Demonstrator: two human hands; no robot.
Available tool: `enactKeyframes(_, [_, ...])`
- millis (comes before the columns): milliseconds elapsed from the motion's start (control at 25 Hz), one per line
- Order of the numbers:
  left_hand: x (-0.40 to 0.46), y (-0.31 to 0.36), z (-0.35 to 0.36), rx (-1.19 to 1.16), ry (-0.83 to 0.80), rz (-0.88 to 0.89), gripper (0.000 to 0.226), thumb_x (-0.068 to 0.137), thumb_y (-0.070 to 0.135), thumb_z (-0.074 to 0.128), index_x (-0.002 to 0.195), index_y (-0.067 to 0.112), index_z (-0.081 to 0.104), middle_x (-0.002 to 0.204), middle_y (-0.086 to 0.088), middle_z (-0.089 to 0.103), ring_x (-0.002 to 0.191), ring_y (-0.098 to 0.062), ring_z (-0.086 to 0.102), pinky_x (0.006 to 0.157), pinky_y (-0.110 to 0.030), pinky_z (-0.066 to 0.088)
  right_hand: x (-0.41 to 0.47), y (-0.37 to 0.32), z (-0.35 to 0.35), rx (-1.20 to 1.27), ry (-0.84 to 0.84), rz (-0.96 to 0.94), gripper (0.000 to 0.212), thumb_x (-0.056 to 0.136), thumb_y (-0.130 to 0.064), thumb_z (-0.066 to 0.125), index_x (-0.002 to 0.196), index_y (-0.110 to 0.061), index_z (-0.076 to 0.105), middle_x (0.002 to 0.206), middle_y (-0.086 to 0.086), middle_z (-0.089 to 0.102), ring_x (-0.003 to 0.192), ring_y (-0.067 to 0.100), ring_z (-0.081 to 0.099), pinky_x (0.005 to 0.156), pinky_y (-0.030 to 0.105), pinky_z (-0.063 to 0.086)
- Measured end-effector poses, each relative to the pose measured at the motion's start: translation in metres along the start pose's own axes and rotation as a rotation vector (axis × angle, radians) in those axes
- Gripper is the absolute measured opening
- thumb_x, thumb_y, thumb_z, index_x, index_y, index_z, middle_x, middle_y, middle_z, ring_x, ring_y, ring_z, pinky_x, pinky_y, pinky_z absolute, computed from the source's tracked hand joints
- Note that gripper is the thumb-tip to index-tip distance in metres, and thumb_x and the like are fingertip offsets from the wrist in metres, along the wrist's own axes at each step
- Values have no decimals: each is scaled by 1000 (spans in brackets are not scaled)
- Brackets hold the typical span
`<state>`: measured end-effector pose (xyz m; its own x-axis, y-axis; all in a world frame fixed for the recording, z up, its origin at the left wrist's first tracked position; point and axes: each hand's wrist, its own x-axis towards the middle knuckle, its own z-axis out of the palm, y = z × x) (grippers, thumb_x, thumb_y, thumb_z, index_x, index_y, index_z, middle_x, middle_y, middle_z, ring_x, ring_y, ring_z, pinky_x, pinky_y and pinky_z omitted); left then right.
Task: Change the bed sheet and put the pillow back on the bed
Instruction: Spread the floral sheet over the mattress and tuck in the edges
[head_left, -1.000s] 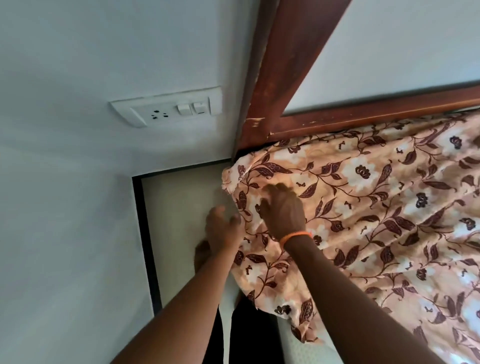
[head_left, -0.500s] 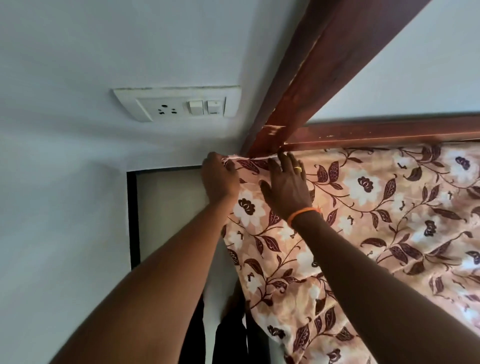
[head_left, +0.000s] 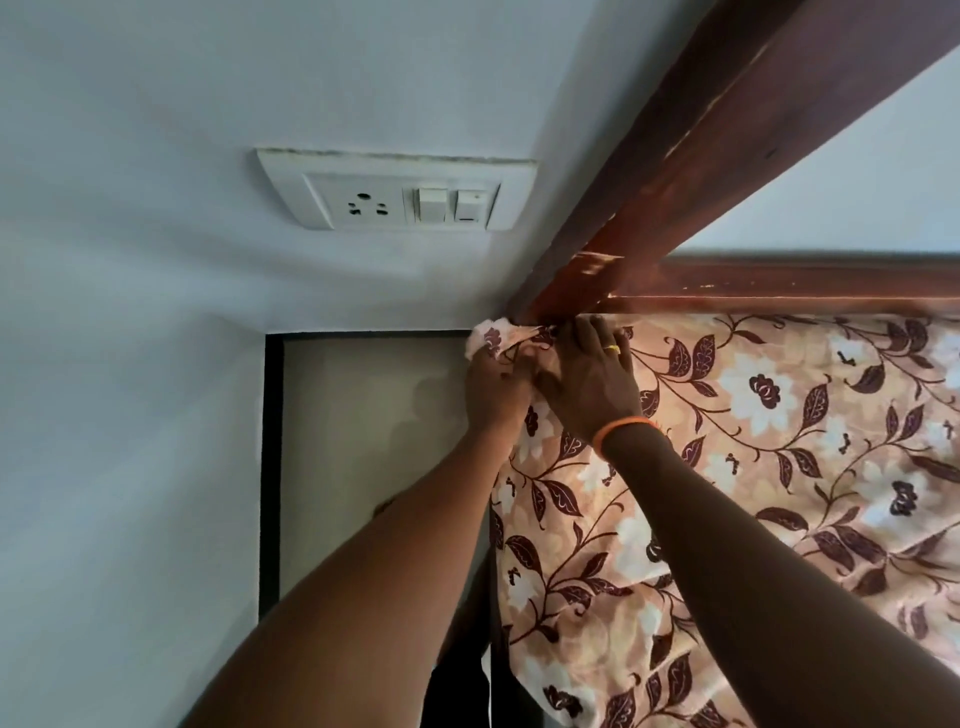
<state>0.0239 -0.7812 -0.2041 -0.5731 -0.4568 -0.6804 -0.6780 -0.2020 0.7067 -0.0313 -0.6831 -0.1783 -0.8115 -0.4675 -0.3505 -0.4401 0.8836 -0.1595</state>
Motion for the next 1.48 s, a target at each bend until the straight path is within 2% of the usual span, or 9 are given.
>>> enactKeyframes(160, [18,-5,10,-105,-65,-162,54,79,55,51,111,15,67,103,-8,70,97,-27,66,90,-44,54,9,20,-12,173,9,-42,58,85,-60,60,125,-18,60,132,6,55,128,29,44,112,50,30])
enactKeyframes(360, [47,-12,20,-184,-30,-182,39,85,32,47,117,18,65,112,-8,69,105,-28,64,96,-45,52,31,34,-20,-4,-137,-10,87,70,-89,40,129,-28,57,135,3,59,128,26,50,112,45,29])
enactKeyframes(480, [59,-15,27,-199,16,-169,36,91,27,46,114,11,67,111,-12,70,105,-30,65,93,-42,53,37,35,-13,16,-116,-23,72,82,-76,31,129,-28,57,136,3,56,130,27,46,112,46,25])
enactKeyframes(640, [35,-30,0,-46,221,52,32,89,30,60,73,3,67,69,-14,65,62,-22,57,54,-27,39,6,27,0,103,91,12,51,89,-44,34,131,-20,53,139,10,46,135,30,36,113,53,27])
enactKeyframes(840, [8,-25,-67,-239,194,69,37,83,33,68,66,2,57,70,-23,58,61,-29,60,58,-37,46,-64,-30,10,139,304,-5,48,83,-46,64,122,-17,57,124,11,45,110,28,44,85,43,43])
enactKeyframes(1040, [26,-23,-110,-8,577,31,34,90,28,63,63,8,60,60,-5,54,62,-25,52,58,-36,36,-75,-39,33,-188,170,22,59,72,-44,73,124,-21,57,126,10,46,105,31,45,85,47,40])
enactKeyframes(1200, [53,-52,-115,85,371,-372,63,77,51,67,105,-6,68,102,-24,69,94,-39,68,72,-42,53,-70,-27,39,-226,248,-78,17,79,-21,72,96,-21,68,114,10,54,98,34,49,83,49,41])
enactKeyframes(1320, [34,-56,-101,141,229,-425,56,82,52,65,110,3,65,114,-19,66,96,-34,66,68,-29,49,-71,-48,28,110,317,-158,3,88,-18,61,87,-18,64,97,4,58,82,28,55,74,43,41])
enactKeyframes(1480, [-6,-36,-68,-302,-388,-662,50,88,57,61,113,14,67,109,-9,68,103,-35,65,63,-28,52,-96,-56,40,415,63,-337,8,84,-6,60,80,-13,61,84,3,59,72,26,59,68,43,51])
